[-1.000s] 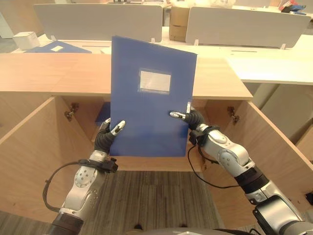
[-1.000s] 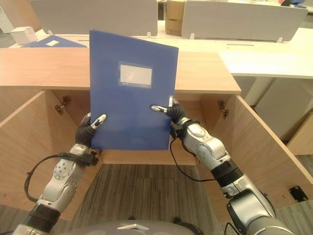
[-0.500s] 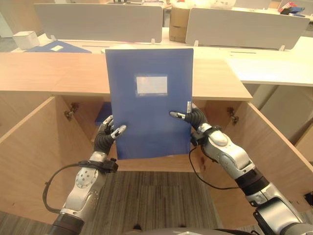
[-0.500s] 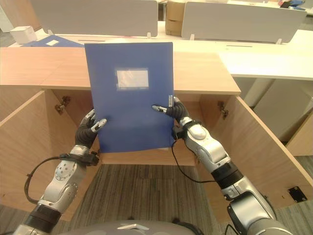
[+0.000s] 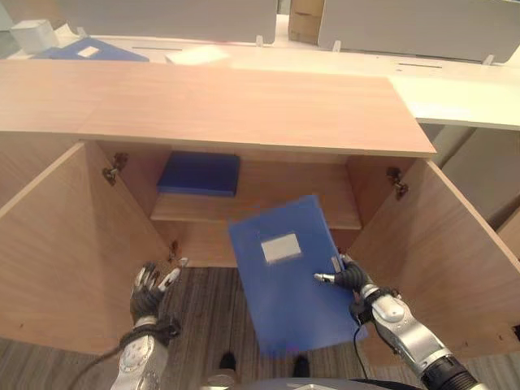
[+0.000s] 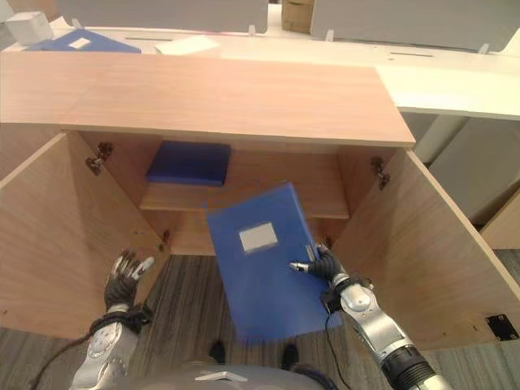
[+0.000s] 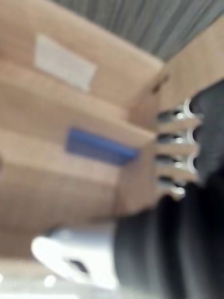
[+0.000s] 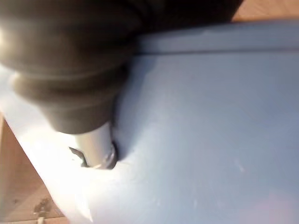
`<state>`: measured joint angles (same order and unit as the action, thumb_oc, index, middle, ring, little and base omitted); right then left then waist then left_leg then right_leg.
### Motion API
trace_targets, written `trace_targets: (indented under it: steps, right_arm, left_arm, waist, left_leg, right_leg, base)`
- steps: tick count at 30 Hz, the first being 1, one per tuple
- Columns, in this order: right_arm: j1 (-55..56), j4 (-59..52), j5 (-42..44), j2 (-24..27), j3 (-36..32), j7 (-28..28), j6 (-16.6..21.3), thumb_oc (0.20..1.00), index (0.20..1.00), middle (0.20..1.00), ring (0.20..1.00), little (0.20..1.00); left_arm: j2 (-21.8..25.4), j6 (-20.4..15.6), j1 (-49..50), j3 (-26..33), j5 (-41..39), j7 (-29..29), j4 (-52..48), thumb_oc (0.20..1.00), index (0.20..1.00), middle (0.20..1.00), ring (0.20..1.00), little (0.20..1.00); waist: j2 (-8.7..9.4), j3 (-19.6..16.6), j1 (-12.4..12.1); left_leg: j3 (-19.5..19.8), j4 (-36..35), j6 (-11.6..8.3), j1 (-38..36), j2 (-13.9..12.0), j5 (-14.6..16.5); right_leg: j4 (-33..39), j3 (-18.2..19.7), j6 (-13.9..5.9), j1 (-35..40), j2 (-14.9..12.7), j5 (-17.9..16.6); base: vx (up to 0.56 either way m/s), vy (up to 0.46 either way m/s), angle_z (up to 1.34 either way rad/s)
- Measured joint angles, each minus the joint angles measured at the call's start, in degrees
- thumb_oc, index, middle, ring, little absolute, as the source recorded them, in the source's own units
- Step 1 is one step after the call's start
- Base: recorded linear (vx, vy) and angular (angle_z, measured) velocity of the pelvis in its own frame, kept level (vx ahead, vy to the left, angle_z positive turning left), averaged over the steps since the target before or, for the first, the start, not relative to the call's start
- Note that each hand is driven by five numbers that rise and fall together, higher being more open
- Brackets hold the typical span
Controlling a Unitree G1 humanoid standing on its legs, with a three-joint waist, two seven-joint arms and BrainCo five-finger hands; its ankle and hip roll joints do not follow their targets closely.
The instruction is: Put the empty folder in the office cabinet
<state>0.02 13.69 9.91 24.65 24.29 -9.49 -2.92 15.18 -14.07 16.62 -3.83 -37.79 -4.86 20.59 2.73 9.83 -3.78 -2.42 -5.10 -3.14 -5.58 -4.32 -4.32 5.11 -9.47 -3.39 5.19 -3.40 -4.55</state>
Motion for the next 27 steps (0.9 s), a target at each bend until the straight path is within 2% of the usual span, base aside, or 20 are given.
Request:
trace_targets:
  steps: [2, 3, 5, 6, 7, 8, 9, 11, 13, 16, 18, 20, 21, 23, 24, 25, 26, 27]
  right_arm:
    - [0.71, 2.56, -0.70, -0.39, 0.25, 0.02, 0.33, 0.200, 0.200, 0.200, 0.200, 0.200]
    - [1.33, 2.77, -1.52, -0.36, 0.24, 0.02, 0.38, 0.200, 0.200, 0.200, 0.200, 0.200]
    - [1.93, 5.07, -2.43, -0.35, 0.25, -0.26, 2.26, 0.200, 0.200, 0.200, 0.200, 0.200]
    - [1.81, 7.36, -3.37, -0.34, 0.21, -0.38, 3.08, 0.200, 0.200, 0.200, 0.200, 0.200]
    - [1.78, 8.00, -4.31, -0.35, 0.23, -0.39, 3.26, 0.200, 0.200, 0.200, 0.200, 0.200]
    - [1.63, 8.97, -4.43, -0.34, 0.28, -0.50, 4.12, 0.200, 0.200, 0.200, 0.200, 0.200]
    - [1.54, 9.05, -4.43, -0.24, 0.28, -0.55, 4.58, 0.200, 0.200, 0.200, 0.200, 0.200]
    - [1.19, 9.09, -4.44, -0.24, 0.43, -0.61, 5.24, 0.200, 0.200, 0.200, 0.200, 0.200]
    - [-1.24, 9.15, -5.65, -0.48, 0.72, -1.39, 6.64, 0.200, 0.200, 0.200, 0.200, 0.200]
    - [-3.43, 9.15, -6.13, -0.62, 0.80, -1.28, 7.65, 0.200, 0.200, 0.200, 0.200, 0.200]
    - [-3.55, 9.37, -6.42, -1.31, 0.84, -1.25, 8.25, 0.200, 0.200, 0.200, 0.200, 0.200]
    - [-3.48, 9.39, -6.42, -1.76, 1.11, -1.22, 8.24, 0.200, 0.200, 0.200, 0.200, 0.200]
    - [-3.58, 9.71, -6.45, -1.76, 1.05, -1.13, 8.20, 0.200, 0.200, 0.200, 0.200, 0.200]
    - [-3.48, 10.72, -6.46, -1.58, 1.01, -1.12, 8.04, 0.200, 0.200, 0.200, 0.200, 0.200]
    - [-3.97, 11.22, -6.48, -1.01, 0.97, -1.13, 7.98, 0.200, 0.200, 0.200, 0.200, 0.200]
    - [-4.00, 11.22, -6.40, -0.76, 0.57, -1.09, 8.07, 0.200, 0.200, 0.200, 0.200, 0.200]
    - [-4.91, 11.04, -6.41, -0.59, -0.28, -1.20, 9.02, 0.200, 0.200, 0.200, 0.200, 0.200]
    - [-4.63, 10.70, -6.40, -0.60, -0.89, -1.20, 9.54, 0.200, 0.200, 0.200, 0.200, 0.200]
  left_arm:
    - [-1.95, 2.85, -0.26, 3.04, -0.08, -1.09, 9.67, 1.000, 1.000, 1.000, 1.000, 1.000]
    - [-2.05, 4.46, 1.06, 3.39, -0.07, -1.09, 11.06, 1.000, 1.000, 1.000, 1.000, 1.000]
    - [-2.54, 7.33, 3.14, 3.98, 0.13, 0.93, 17.49, 1.000, 1.000, 1.000, 1.000, 1.000]
    - [-3.22, 12.98, 2.14, 4.49, 0.57, 3.36, 28.39, 1.000, 1.000, 1.000, 1.000, 1.000]
    - [-3.29, 16.34, 1.22, 4.53, 1.01, 4.80, 35.12, 1.000, 1.000, 1.000, 1.000, 1.000]
    - [-3.26, 19.37, 0.74, 4.57, 2.42, 6.25, 39.62, 1.000, 1.000, 1.000, 1.000, 1.000]
    - [-3.10, 20.47, 0.94, 4.58, 3.99, 7.38, 41.19, 1.000, 1.000, 1.000, 1.000, 1.000]
    - [-2.75, 20.62, 0.89, 4.34, 6.12, 8.38, 42.12, 1.000, 1.000, 1.000, 1.000, 1.000]
    - [-2.37, 19.84, -3.46, 3.42, 9.50, 9.44, 48.42, 1.000, 1.000, 1.000, 1.000, 1.000]
    - [-1.93, 18.89, -6.84, 3.13, 10.99, 9.58, 47.12, 1.000, 1.000, 1.000, 1.000, 1.000]
    - [0.59, 17.36, -10.29, 0.44, 11.24, 10.10, 44.66, 1.000, 1.000, 1.000, 1.000, 1.000]
    - [2.00, 16.47, -11.78, -0.15, 11.37, 9.99, 43.93, 1.000, 1.000, 1.000, 1.000, 1.000]
    - [1.87, 16.47, -12.67, -0.61, 11.79, 9.37, 44.17, 1.000, 1.000, 1.000, 1.000, 1.000]
    - [0.49, 16.50, -12.63, -0.64, 12.42, 9.10, 44.62, 1.000, 1.000, 1.000, 1.000, 1.000]
    - [-0.65, 16.43, -12.64, -0.70, 13.42, 8.91, 44.63, 1.000, 1.000, 1.000, 1.000, 1.000]
    - [-1.68, 16.22, -12.70, -1.26, 14.44, 8.80, 44.58, 1.000, 1.000, 1.000, 1.000, 1.000]
    - [-2.68, 15.35, -12.64, -1.87, 15.98, 8.13, 44.72, 1.000, 1.000, 1.000, 1.000, 1.000]
    - [-2.92, 15.19, -12.42, -1.90, 16.36, 8.06, 44.70, 1.000, 1.000, 1.000, 1.000, 1.000]
  waist:
    - [0.37, 0.18, -0.03]
    - [0.73, 0.43, -0.10]
    - [1.12, 0.91, -0.24]
    - [1.04, 0.96, -0.12]
    - [1.03, 1.06, -0.09]
    - [1.39, 1.32, 0.14]
    - [1.53, 1.72, -0.07]
    - [1.82, 2.20, -0.07]
    - [1.81, 2.32, 0.25]
    - [1.64, 3.73, 0.77]
    - [3.03, 4.30, 1.31]
    - [4.34, 4.34, 2.01]
    - [4.48, 4.79, 3.17]
    - [3.46, 5.45, 4.98]
    - [1.63, 6.61, 4.86]
    - [0.46, 7.13, 5.14]
    - [-1.33, 8.63, 6.50]
    - [-1.56, 9.16, 7.54]
  left_leg:
    - [0.23, 0.01, 0.03, 0.19, 0.04, -0.01]
    - [0.40, 0.01, 0.06, 0.34, 0.05, -0.04]
    - [0.55, 0.01, 0.15, 0.47, 0.28, -0.07]
    - [0.53, 0.02, 0.45, 0.17, 0.76, -0.20]
    - [0.49, 0.02, 0.52, 0.18, 1.09, -0.23]
    - [0.35, 0.03, 0.72, 0.24, 1.52, -0.20]
    - [0.25, 0.05, 1.07, 0.37, 1.69, -0.30]
    - [0.24, 0.43, 1.31, 0.53, 2.36, -0.37]
    - [-1.04, 0.53, 2.53, 1.02, 3.30, 0.09]
    - [-1.79, 0.00, 3.16, 1.33, 3.63, 0.23]
    - [-1.72, 0.01, 3.60, 1.92, 4.16, 0.25]
    - [-0.96, 0.02, 3.73, 2.67, 4.22, 0.14]
    - [0.53, 0.01, 3.94, 2.78, 4.19, 0.02]
    - [2.14, 0.00, 4.12, 1.95, 3.45, -0.09]
    - [2.66, 0.02, 4.93, 0.71, 2.34, -0.25]
    - [2.73, 0.89, 5.46, 0.68, 1.23, -0.03]
    - [3.62, 3.90, 5.24, 2.47, -0.85, 1.61]
    - [4.86, 5.01, 6.27, 3.35, -0.82, 2.54]
  right_leg:
    - [0.04, -0.31, -0.03, -0.06, -0.05, 0.13]
    - [0.04, -0.49, -0.09, -0.13, -0.07, 0.21]
    - [0.03, -0.66, -0.29, -0.25, -0.35, 0.37]
    - [0.05, -0.69, -0.50, -0.22, -0.87, 0.37]
    - [0.03, -0.70, -0.68, -0.26, -1.16, 0.33]
    - [-0.03, -0.61, -0.93, -0.42, -1.54, 0.22]
    - [-0.07, -0.59, -1.15, -0.55, -1.83, 0.08]
    - [-0.29, -0.35, -1.47, -1.12, -2.31, -0.18]
    - [-1.28, 0.72, -2.10, -2.40, -3.05, -1.21]
    - [-4.39, 1.00, -2.78, -4.13, -4.00, -1.63]
    - [-5.15, 1.20, -4.11, -5.01, -5.10, -0.23]
    - [-3.76, 2.53, -4.94, -4.64, -4.60, 0.39]
    - [-5.49, 3.90, -5.18, -5.08, -4.25, 0.67]
    - [-10.66, 4.89, -5.91, -6.01, -3.76, 1.47]
    - [-17.74, 5.97, -6.38, -9.61, -2.73, 2.08]
    - [-18.96, 6.21, -7.61, -12.27, -1.36, 5.51]
    - [-13.53, 7.94, -7.91, -13.98, 1.36, 6.10]
    - [-8.87, 8.34, -8.39, -14.25, 1.75, 5.78]
  base:
    - [0.01, 0.053, 0.11]
    - [0.01, 0.095, 0.09]
    - [0.00, 0.124, 0.07]
    - [-0.02, 0.137, 0.02]
    - [-0.02, 0.101, 0.00]
    - [-0.03, 0.117, -0.03]
    - [-0.03, 0.097, -0.01]
    - [-0.06, 0.154, -0.03]
    - [-0.07, 0.123, -0.24]
    - [0.03, 0.009, -0.16]
    - [0.10, -0.030, 0.06]
    - [0.22, -0.019, 0.19]
    - [0.26, -0.002, 0.39]
    - [0.29, 0.014, 0.32]
    - [0.41, 0.024, -0.08]
    - [0.52, 0.011, -0.09]
    - [0.38, 0.004, 0.22]
    - [0.38, -0.022, 0.44]
